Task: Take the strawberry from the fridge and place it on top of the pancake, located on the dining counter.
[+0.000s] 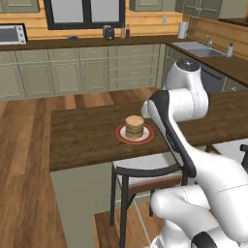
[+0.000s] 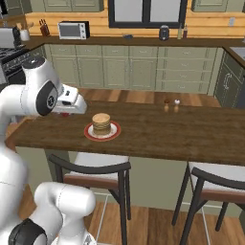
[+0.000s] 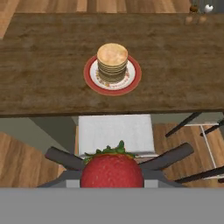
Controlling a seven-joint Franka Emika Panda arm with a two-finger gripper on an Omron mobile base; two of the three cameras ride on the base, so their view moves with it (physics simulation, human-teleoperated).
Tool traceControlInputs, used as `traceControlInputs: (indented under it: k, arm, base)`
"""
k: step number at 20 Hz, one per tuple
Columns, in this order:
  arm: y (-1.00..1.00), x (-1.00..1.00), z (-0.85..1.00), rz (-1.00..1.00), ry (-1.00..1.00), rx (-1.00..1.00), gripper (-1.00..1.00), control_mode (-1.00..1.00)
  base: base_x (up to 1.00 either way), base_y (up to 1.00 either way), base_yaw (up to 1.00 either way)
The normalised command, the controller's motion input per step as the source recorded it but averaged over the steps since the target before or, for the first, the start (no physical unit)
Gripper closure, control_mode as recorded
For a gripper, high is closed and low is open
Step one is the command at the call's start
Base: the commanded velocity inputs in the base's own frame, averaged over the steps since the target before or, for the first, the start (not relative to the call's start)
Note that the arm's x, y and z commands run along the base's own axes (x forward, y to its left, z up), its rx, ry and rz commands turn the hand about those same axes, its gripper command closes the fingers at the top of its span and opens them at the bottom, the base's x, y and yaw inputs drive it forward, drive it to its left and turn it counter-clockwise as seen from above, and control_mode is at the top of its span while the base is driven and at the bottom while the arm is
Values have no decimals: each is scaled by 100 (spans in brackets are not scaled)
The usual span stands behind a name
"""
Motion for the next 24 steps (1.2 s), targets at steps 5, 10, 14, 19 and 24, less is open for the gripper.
traceControlInputs:
  k: [5,10,14,19,24]
  arm:
    - [-13,100,-41,9,7,2,100,-100]
    - [-5,100,-44,2,10,0,100,-100]
    - [0,100,-12,0,5,-1,100,-100]
    - [1,100,-10,0,3,-1,100,-100]
    - [1,98,-53,5,12,-2,100,-100]
  base:
    - [0,0,0]
    - [0,0,0]
    - [0,0,0]
    - [0,0,0]
    - [0,0,0]
